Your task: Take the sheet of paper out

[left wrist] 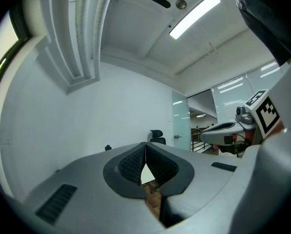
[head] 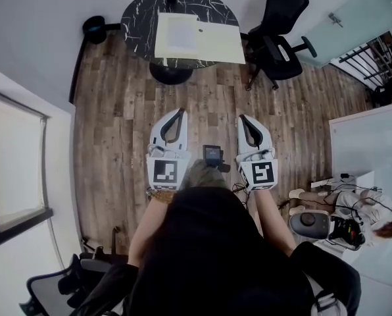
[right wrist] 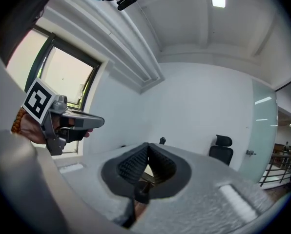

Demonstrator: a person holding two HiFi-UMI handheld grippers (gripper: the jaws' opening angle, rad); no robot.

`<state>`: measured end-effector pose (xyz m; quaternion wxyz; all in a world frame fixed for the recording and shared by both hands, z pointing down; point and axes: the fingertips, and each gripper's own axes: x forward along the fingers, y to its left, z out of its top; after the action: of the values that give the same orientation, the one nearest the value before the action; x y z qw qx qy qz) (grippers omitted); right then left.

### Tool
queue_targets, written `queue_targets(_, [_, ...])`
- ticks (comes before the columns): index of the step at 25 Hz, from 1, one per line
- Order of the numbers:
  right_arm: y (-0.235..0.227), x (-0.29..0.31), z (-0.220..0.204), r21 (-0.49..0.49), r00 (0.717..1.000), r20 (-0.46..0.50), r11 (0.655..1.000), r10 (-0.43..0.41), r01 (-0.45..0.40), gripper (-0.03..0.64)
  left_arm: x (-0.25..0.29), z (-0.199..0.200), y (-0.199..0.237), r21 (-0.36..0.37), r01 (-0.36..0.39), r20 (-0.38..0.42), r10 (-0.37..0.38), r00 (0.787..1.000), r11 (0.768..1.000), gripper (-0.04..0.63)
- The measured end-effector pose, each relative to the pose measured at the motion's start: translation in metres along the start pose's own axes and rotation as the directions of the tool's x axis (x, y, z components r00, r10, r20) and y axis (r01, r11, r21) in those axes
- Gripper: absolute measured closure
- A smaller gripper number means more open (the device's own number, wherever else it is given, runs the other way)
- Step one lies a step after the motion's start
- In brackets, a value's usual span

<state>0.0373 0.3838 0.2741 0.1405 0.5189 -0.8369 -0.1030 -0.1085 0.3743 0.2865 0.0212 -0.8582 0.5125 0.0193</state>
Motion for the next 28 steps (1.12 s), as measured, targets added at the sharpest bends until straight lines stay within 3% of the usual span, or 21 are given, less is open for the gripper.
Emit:
queue_targets(11, [-0.029, 0.070, -0.025, 0.058, 1.000, -0.001, 0.998, -0.014, 0.014, 0.619, 0.050, -0.027, 0.033, 0.007, -0.001, -0.068, 0.002, 0.998, 1.000, 0.598])
queue_targets(13, [-0.039, 0.092, -0.035, 0.073, 1.000, -0.010, 0.997, -0.005, 0.006, 0.618, 0.067, -0.031, 0.044, -0.017, -0.018, -0.085, 0.017, 0.996, 1.000, 0.598])
queue_targets(16, [-0.058, 0.125, -0.039, 0.078, 1.000, -0.006, 0.997, 0.004, -0.004, 0.619, 0.098, -0.031, 0.056, 0.017, -0.008, -0.082, 0.009, 0.997, 1.000, 0.598])
queue_targets(21, [-0.091, 0.179, -0.039, 0.077, 1.000, 0.005, 0.997, -0.002, 0.001, 0.618, 0.153, -0.032, 0.080, 0.010, -0.011, -0.102, 0.012, 0.995, 1.000, 0.598])
queue_targets(28, [-0.140, 0.240, -0.054, 0.118, 1.000, -0.018, 0.993, -0.010, 0.012, 0.619, 0.225, -0.038, 0.091, -0.034, -0.008, -0.176, 0.002, 0.984, 0.999, 0.598])
